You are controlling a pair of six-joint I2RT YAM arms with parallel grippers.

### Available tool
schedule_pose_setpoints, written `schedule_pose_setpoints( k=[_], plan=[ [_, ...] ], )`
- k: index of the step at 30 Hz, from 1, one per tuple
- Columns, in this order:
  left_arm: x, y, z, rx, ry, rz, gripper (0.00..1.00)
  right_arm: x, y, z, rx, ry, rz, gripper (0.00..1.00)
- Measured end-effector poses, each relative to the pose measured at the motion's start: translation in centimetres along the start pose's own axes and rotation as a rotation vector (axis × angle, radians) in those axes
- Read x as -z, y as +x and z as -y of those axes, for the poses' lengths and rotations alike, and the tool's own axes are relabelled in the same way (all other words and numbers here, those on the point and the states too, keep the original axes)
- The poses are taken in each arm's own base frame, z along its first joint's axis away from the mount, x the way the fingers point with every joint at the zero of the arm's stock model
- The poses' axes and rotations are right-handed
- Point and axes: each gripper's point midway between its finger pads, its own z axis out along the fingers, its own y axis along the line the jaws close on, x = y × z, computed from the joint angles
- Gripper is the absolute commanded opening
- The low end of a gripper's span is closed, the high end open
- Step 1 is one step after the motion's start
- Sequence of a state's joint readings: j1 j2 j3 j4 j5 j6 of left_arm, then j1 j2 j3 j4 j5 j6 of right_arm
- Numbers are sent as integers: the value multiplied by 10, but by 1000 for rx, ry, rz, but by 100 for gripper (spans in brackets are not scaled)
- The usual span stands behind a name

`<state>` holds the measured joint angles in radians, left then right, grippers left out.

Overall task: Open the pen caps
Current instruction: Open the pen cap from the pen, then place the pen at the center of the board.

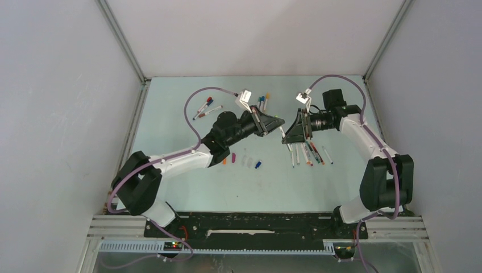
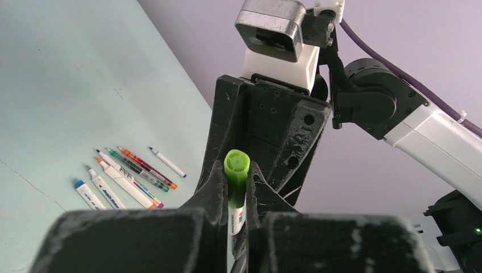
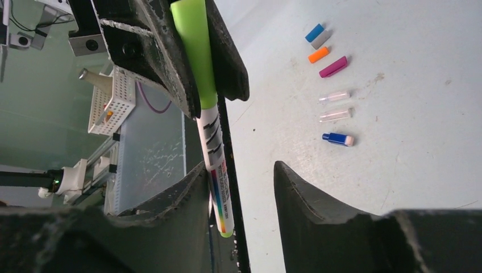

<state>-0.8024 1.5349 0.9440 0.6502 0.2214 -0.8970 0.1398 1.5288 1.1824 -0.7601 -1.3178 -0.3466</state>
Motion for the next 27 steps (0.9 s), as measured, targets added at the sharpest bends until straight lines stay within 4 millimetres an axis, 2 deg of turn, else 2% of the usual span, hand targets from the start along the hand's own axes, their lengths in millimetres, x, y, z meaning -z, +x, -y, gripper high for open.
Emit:
schedule_pose_setpoints(
  k=[1,2,3,10,15,17,19,23,27],
  plan=[
    [0,0,0,0,0,0,0,-1,0,0,-7,-4,0,35],
    [-1,1,-1,-2,-1,0,0,-2,0,0,-15,-9,-1,21],
    [-1,1,-2,-8,-3,0,0,-3,0,-1,-22,-15,-2,2],
    [-1,-6,-11,-56,-33,27,0,-13,-1,-6,-10,-54,-10,0],
    [5,-23,-16,-87,-59,61,0,-20,-6,-4,40,-76,-12,0],
    [9,-53,-19,-109,-74,156,0,-24,0,-3,16,-74,-31,0],
    [22,-100,-21,-132,-86,288,0,-30,8,-4,-11,-80,-60,0],
    [48,-165,-18,-167,-97,481,0,-37,19,-6,-19,-87,-100,0],
    [58,-174,-1,-186,-76,503,1,-32,31,2,16,-36,-137,0]
  ],
)
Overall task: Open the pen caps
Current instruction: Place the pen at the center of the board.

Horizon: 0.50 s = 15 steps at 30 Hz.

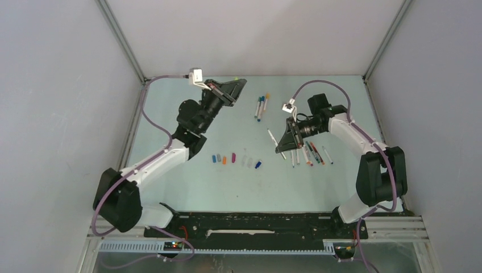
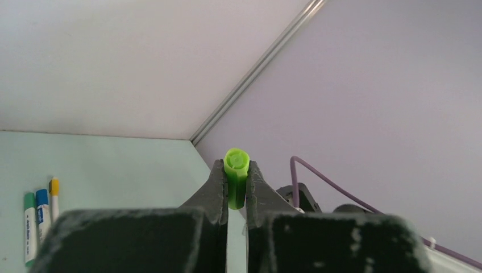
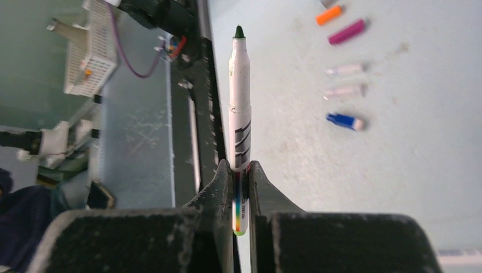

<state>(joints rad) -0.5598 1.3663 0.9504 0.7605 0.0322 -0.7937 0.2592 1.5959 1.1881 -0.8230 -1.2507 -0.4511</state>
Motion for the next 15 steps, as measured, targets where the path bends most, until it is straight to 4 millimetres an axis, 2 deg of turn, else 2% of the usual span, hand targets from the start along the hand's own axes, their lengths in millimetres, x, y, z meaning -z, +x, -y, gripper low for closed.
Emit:
schedule_pose_setpoints(
  k=[4,8,11,15],
  plan=[
    [14,-6,13,-34,8,-32,7,19,12,18,37,119,-38,0],
    [47,-8,25,-62,20,-73,7,56,14,39,63,276,-26,0],
    [76,7,21,-82,3,-140,6,88,14,56,74,424,-12,0],
    [111,46,13,-106,-35,-274,3,121,27,80,43,609,-23,0]
  ],
)
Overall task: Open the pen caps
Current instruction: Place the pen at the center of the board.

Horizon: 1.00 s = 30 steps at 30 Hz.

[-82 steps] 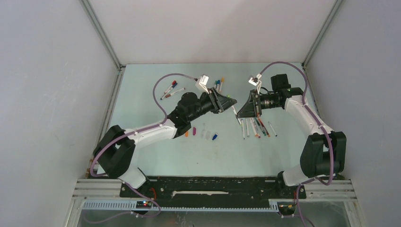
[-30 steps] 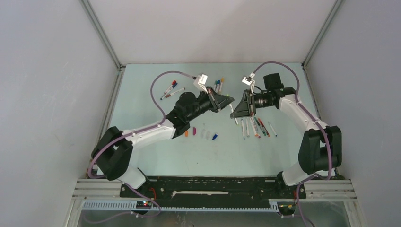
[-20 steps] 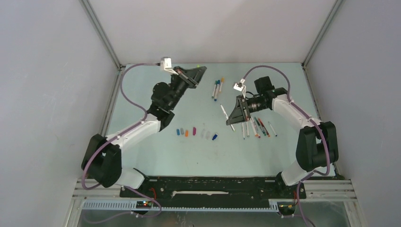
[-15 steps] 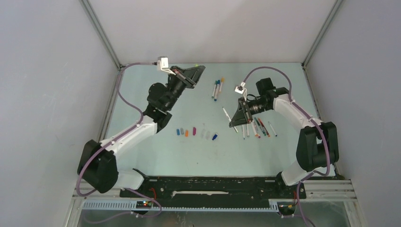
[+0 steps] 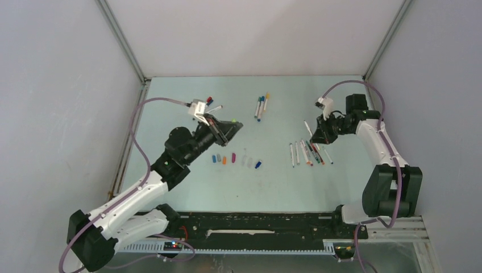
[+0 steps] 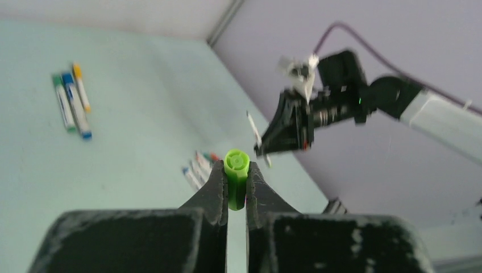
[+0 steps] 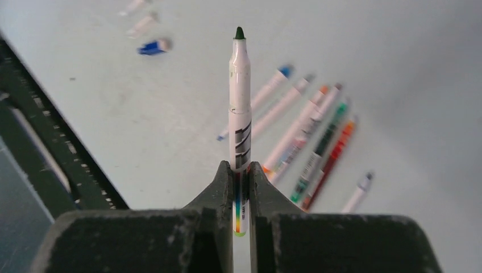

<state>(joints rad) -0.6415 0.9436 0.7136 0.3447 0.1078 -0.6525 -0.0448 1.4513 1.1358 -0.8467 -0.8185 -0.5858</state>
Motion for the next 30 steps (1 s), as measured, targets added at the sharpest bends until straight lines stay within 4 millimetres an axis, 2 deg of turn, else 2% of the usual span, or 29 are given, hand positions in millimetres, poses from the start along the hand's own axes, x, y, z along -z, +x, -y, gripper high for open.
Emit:
schedule_pose_setpoints(
  k=[3,9,14,19,23,27,30],
  plan=[
    [8,35,-1,-12,-22,-107,0,7,16,26,-63,107,-31,0],
    [14,96,-12,-44,-94,-275,0,36,39,79,-200,300,-43,0],
    [15,142,-26,-80,-155,-395,0,44,61,107,-267,392,-94,0],
    [14,173,-43,-110,-213,-471,1,40,87,125,-315,434,-183,1],
    [13,207,-59,-141,-269,-564,1,33,109,132,-354,437,-258,2],
    [6,230,-66,-154,-294,-628,1,28,123,136,-379,433,-310,5],
    [-1,241,-67,-159,-301,-653,1,24,129,138,-386,433,-342,6]
  ],
)
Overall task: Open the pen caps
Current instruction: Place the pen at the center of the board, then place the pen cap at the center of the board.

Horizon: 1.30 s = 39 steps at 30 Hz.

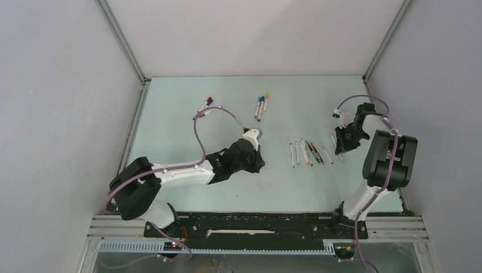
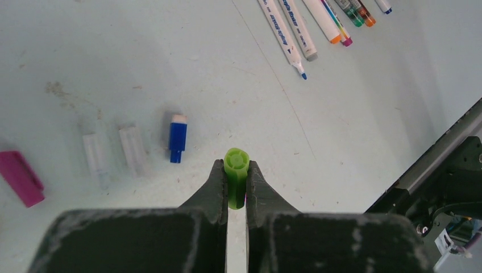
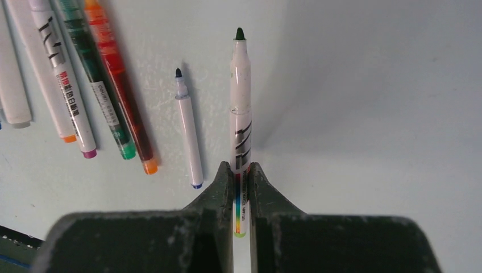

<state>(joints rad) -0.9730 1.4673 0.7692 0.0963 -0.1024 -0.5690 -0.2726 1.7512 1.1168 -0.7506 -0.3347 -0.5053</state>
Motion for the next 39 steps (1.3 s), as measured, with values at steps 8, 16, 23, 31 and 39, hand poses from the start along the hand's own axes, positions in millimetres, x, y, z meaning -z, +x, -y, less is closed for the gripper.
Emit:
schedule_pose_setpoints(
  k=[8,16,23,31,39],
  plan=[
    [-23,2,13,-9,-4,-39,2,-15,8,1,-3,-5,-72,12],
    [-42,18,14,-27,-50,-130,4,-15,8,3,-13,-1,-85,21],
    [-59,34,11,-53,-115,-228,6,-14,9,1,-25,-5,-94,32],
    [-63,40,-1,-76,-200,-283,9,-14,10,1,-31,-6,-96,34],
    [-63,49,-7,-85,-232,-327,19,-14,9,0,-32,-8,-95,34]
  ],
)
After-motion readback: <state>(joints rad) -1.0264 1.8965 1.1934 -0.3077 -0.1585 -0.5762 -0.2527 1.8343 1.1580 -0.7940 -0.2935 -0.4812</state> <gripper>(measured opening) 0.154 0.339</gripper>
